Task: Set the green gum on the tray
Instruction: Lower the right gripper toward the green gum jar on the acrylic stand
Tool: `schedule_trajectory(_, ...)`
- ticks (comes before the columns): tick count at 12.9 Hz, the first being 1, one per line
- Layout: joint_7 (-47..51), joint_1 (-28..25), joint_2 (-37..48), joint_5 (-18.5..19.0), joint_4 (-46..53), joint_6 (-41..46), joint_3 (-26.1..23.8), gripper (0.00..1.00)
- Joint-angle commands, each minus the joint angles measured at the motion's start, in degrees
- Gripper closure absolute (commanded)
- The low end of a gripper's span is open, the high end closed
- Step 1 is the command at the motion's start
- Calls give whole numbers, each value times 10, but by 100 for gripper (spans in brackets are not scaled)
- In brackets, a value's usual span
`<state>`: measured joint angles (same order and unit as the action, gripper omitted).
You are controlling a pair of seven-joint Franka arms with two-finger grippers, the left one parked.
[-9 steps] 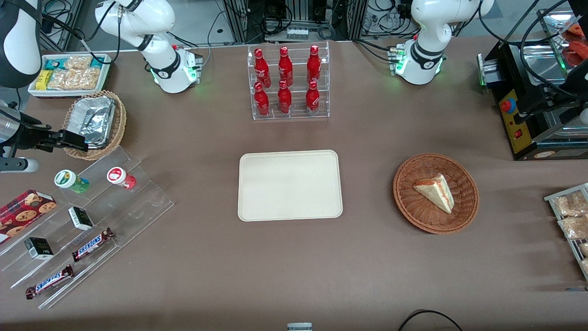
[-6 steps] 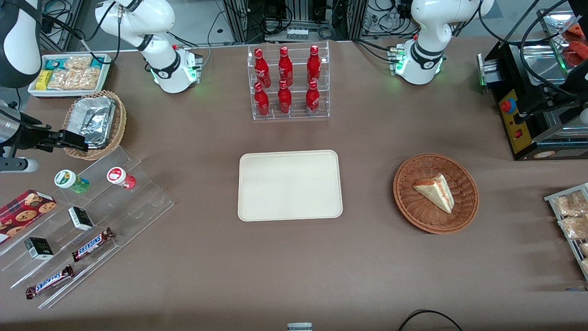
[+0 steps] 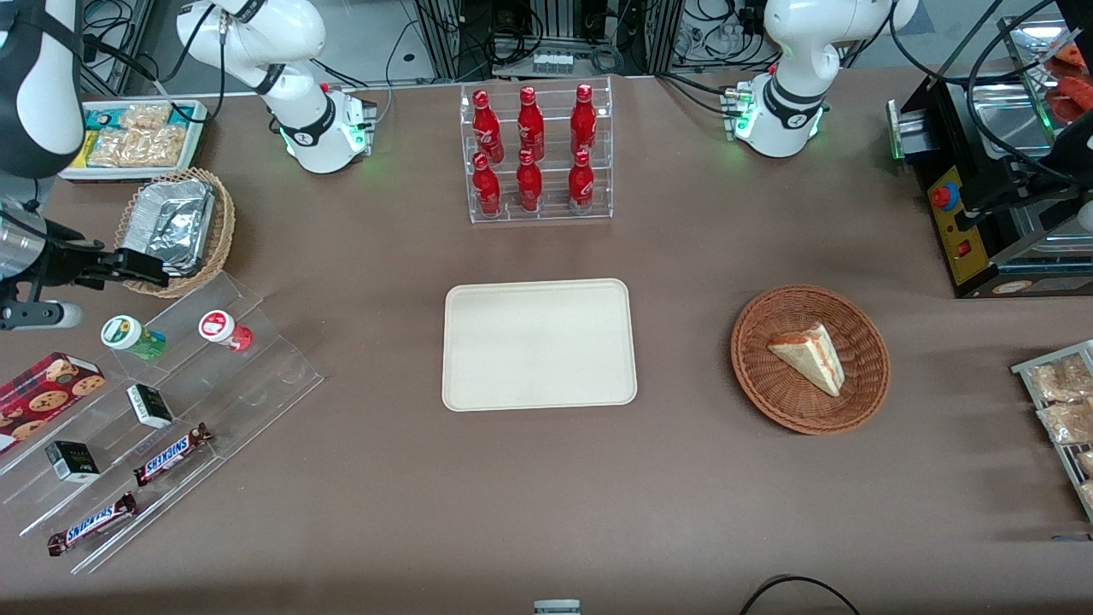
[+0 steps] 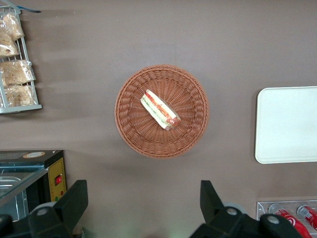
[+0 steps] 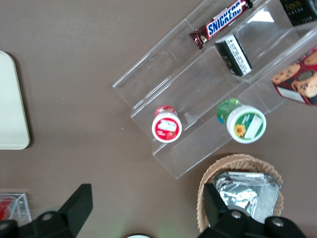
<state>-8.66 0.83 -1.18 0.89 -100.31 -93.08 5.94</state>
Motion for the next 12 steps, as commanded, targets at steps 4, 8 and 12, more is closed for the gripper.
schedule_trajectory(4,-181,49,-7,-2,-66,-109,6,0)
schedule_trajectory(8,-423,84,-36,-1,-80,-167,7,0)
schedule_trajectory(12,-565,115,-61,-7,-81,-199,6,0)
